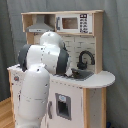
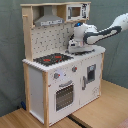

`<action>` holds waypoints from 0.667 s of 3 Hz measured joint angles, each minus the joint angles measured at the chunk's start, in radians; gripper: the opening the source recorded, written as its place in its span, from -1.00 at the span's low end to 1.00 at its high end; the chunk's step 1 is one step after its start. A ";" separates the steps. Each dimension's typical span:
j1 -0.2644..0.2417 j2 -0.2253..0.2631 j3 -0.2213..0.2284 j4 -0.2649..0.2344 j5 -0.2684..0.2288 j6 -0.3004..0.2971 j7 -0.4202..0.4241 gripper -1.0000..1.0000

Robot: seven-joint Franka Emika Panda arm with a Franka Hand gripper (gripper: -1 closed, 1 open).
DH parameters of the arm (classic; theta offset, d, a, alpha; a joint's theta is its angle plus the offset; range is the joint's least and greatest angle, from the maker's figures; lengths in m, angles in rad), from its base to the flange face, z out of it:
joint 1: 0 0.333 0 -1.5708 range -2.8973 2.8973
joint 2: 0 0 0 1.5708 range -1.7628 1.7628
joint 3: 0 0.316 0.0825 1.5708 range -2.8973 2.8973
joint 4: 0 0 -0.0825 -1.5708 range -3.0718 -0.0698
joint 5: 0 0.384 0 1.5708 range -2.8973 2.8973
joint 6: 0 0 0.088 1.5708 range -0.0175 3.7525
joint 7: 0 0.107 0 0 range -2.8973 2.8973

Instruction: Play with the kitchen

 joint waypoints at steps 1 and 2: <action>0.033 0.019 0.000 0.024 -0.002 -0.007 0.091 1.00; 0.033 0.021 0.009 0.039 -0.002 -0.073 0.165 1.00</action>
